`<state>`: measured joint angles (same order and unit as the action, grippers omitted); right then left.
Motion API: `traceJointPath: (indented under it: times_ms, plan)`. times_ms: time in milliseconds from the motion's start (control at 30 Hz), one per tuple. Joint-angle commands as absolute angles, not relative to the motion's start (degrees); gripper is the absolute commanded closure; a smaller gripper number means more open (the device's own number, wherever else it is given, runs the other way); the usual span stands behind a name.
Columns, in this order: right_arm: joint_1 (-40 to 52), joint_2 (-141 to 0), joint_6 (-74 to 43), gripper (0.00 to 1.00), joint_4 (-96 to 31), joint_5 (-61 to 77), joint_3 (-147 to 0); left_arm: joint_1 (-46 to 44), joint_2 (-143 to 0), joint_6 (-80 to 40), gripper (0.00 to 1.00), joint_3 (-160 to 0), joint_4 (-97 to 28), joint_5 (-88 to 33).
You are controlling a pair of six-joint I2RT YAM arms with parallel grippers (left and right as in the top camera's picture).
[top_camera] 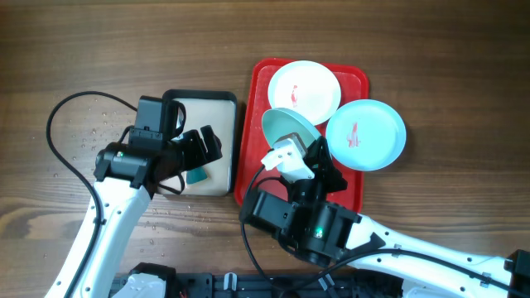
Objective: Clean dirty plates on tray and stack at the side
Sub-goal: 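Lift the cleaned light-blue plate off the red tray with the right gripper, then place the light-blue plate on the table right of the tray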
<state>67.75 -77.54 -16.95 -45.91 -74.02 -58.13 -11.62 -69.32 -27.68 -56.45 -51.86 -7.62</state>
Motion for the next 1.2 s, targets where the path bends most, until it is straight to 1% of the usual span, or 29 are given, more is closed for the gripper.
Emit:
traceJointPath:
  times_ms: [0,133,233,500,633,700,733,767,800,833,867,967,1033,1067,1100,1167]
  plan:
    - [68.0,-77.1,-16.6,0.96,-45.6,-75.9,-58.9,-11.3,-68.9,-27.4,0.00,-56.2,-51.9,-8.5]
    - [67.9,-77.1,-16.7,0.96,-45.6,-75.4,-58.9,-11.3,-68.9,-27.4,0.00,-56.2,-51.9,-8.5]
    - [66.6,-77.1,-16.8,0.96,-45.6,-71.5,-58.9,-11.3,-68.9,-27.4,0.00,-56.2,-51.9,-8.5]
    - [55.8,-77.1,-19.7,0.96,-46.2,-58.8,-58.8,-11.3,-68.9,-27.4,0.00,-56.2,-51.9,-8.5]
    - [53.0,-77.1,-19.9,0.96,-46.8,-56.9,-58.8,-11.3,-68.9,-27.4,0.00,-56.2,-51.9,-8.5]
    - [50.4,-77.1,-25.3,0.96,-48.0,-53.7,-58.8,-11.3,-68.9,-27.4,0.00,-56.2,-51.9,-8.5]
    - [48.1,-77.1,-27.2,0.96,-48.0,-48.6,-58.8,-11.3,-68.9,-27.4,0.00,-56.2,-51.9,-8.5]
    - [45.1,-77.1,-29.3,0.96,-48.0,-43.0,-58.8,-11.3,-68.9,-27.4,0.00,-56.2,-51.9,-8.5]
    - [36.9,-77.1,-31.6,0.96,-47.6,-30.7,-58.8,-11.3,-68.9,-27.4,0.00,-56.2,-51.9,-8.5]
    - [31.0,-77.0,-30.3,0.96,-46.7,-20.8,-58.8,-11.3,-68.9,-27.4,0.00,-56.2,-51.9,-8.5]
    - [26.9,-76.9,-27.4,0.96,-45.8,-13.1,-58.8,-11.3,-68.9,-27.4,0.00,-56.2,-51.9,-8.5]
    - [10.5,-76.0,-14.0,0.96,-43.5,17.5,-58.9,-11.3,-68.9,-27.4,0.00,-56.2,-51.9,-8.5]
    - [-0.4,-75.5,-13.7,0.96,-44.0,24.6,-58.9,-11.3,-68.9,-27.4,0.00,-56.2,-51.9,-8.5]
    - [-6.3,-75.5,-14.8,0.96,-44.2,25.1,-58.9,-11.3,-68.9,-27.4,0.00,-56.2,-51.9,-8.5]
    - [-9.8,-75.5,-16.1,0.96,-44.2,24.8,-58.9,-11.3,-68.9,-27.4,0.00,-56.2,-51.9,-8.5]
    - [-21.6,-76.0,-21.1,0.96,-43.5,20.9,-58.9,-11.3,-68.9,-27.4,0.00,-56.2,-51.9,-8.5]
